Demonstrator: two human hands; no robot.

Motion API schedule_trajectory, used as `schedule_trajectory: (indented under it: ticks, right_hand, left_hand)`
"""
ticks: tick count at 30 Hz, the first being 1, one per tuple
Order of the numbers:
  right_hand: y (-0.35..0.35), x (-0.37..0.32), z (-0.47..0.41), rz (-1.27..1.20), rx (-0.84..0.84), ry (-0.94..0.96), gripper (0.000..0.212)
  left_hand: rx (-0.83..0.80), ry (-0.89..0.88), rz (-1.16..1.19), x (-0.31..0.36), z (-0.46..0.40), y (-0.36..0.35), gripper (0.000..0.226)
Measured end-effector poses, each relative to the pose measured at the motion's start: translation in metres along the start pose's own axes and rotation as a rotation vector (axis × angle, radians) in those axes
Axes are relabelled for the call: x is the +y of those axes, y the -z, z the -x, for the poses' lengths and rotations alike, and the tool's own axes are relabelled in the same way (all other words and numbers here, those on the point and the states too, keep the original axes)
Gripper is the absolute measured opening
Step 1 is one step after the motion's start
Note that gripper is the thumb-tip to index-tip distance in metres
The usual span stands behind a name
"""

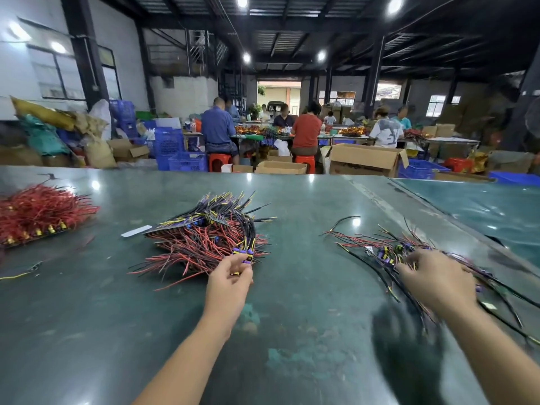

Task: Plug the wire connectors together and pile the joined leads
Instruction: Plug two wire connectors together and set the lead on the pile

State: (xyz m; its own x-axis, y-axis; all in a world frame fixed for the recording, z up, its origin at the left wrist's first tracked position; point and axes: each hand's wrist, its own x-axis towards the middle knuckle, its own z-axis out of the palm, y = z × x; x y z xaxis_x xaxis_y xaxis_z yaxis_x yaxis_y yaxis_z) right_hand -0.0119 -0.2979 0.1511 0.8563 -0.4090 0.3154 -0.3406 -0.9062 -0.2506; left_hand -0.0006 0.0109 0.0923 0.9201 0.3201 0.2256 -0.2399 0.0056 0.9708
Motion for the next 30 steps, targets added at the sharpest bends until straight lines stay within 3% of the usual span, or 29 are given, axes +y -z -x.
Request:
schedule_trajectory:
  ticks: [5,9,13,17,19,22,24,30]
  right_hand:
    - [-0.041,-0.079,0.056,-0.569,-0.116,0.227,0.019]
    - [-0.069,-0.088,0.072,-0.581,-0.105,0.291,0.018]
    - [-0.072,-0.082,0.067,-0.621,-0.102,0.3,0.019]
    - [-0.073,-0.083,0.068,-0.639,-0.087,0.326,0.019]
    - [-0.074,-0.084,0.071,-0.655,-0.103,0.346,0.019]
    - [-0.074,-0.085,0.074,-0.661,-0.118,0.365,0.019]
    - [-0.073,-0.084,0.074,-0.677,-0.109,0.369,0.02]
    - [-0.067,-0.087,0.074,-0.808,-0.178,0.339,0.025]
  left_hand:
    - [0.004,-0.052,-0.122,0.002,-0.009,-0.004,0.037]
    - [-0.004,-0.173,-0.308,0.028,-0.052,0.005,0.031]
    - [-0.107,-0.162,-0.839,0.032,-0.084,0.015,0.009]
    - [-0.293,-0.096,-1.516,0.01,-0.079,0.0,0.062]
    - [-0.24,-0.111,-1.641,0.003,-0.076,-0.009,0.064]
    - [-0.131,-0.074,-1.59,0.007,-0.074,-0.016,0.048]
    - [-0.067,-0.064,-1.483,0.01,-0.071,-0.018,0.049]
    - [0.145,-0.244,-1.04,0.016,-0.038,-0.027,0.052]
